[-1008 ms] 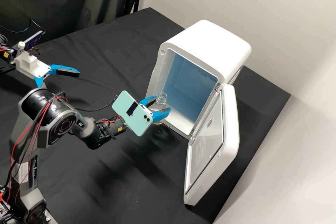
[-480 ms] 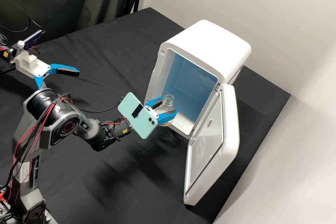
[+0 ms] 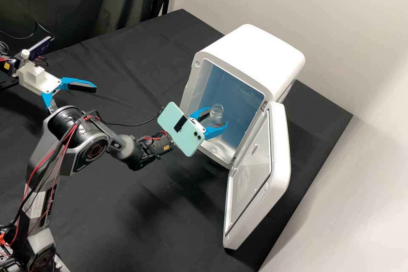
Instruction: Place the flask in the incubator
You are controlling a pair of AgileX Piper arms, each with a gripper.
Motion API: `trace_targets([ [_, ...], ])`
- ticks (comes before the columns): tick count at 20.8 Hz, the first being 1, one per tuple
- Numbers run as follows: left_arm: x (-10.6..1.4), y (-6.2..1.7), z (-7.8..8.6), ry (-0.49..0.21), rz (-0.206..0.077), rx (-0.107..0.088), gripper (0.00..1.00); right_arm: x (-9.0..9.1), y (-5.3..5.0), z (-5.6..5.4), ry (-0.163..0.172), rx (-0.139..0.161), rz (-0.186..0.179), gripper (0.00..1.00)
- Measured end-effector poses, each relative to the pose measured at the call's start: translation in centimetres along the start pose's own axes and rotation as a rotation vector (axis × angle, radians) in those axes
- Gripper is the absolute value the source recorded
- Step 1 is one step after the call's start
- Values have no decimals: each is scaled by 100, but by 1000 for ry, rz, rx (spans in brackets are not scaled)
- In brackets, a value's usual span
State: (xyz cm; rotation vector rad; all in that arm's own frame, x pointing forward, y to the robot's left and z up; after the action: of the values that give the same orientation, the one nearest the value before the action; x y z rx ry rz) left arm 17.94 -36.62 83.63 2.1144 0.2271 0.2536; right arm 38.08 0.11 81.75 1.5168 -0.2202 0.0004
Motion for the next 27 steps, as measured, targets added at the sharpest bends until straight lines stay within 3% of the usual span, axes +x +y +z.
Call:
trace_targets([
  [5, 0, 0, 0, 0, 0, 0, 100, 236, -38, -57, -14, -20, 11, 0],
  [7, 0, 0, 0, 0, 0, 0, 100, 353, -137, -97, -5, -55, -9, 0],
  [10, 1, -3, -1, 0, -2, 0, 100, 529, -276, -127, -10, -84, -58, 0],
  [15, 11, -30, -3, 3, -16, -5, 100, 857, -411, -107, -64, -89, -115, 0],
  [19, 23, -45, -3, 5, -23, -9, 100, 1062, -413, -157, -76, -99, -111, 0],
  [27, 42, -73, -20, 16, -37, -15, 100, 1316, -364, -285, -31, -171, -64, 0],
])
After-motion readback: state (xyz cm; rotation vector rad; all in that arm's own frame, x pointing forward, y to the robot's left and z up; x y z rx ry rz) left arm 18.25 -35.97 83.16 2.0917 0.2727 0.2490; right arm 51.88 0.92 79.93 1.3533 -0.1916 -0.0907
